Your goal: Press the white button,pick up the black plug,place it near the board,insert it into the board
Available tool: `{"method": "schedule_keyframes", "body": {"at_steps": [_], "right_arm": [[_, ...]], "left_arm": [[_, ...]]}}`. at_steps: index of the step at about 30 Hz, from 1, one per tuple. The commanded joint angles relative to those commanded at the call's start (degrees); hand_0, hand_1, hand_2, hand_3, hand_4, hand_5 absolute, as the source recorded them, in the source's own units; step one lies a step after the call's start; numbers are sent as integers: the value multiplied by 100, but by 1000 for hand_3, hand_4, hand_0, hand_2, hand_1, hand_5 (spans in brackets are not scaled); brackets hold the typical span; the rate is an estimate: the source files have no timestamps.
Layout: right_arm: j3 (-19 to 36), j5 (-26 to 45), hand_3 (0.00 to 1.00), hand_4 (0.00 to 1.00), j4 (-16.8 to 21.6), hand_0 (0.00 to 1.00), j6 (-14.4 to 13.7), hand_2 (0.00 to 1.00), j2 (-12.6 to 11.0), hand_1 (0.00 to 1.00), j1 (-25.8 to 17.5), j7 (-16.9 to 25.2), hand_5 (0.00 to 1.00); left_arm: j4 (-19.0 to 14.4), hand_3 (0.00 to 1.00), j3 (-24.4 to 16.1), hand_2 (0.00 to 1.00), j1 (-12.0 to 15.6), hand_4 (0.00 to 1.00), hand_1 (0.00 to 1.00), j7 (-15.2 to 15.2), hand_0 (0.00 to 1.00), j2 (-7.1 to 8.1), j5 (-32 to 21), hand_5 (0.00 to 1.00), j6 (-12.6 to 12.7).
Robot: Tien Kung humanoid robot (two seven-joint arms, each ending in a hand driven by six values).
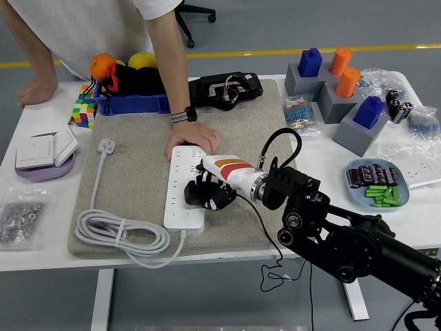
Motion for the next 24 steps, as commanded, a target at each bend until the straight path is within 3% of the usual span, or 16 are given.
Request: {"method": "schedule_keyframes", "body": {"at_steps": [24], "right_arm": [[-101, -7, 483, 766, 42, 401, 33, 448, 0, 359, 173, -25, 2]], "left_arm": [[0, 685, -70, 632, 2, 519, 626, 10, 621, 5, 33, 381, 11]]}}
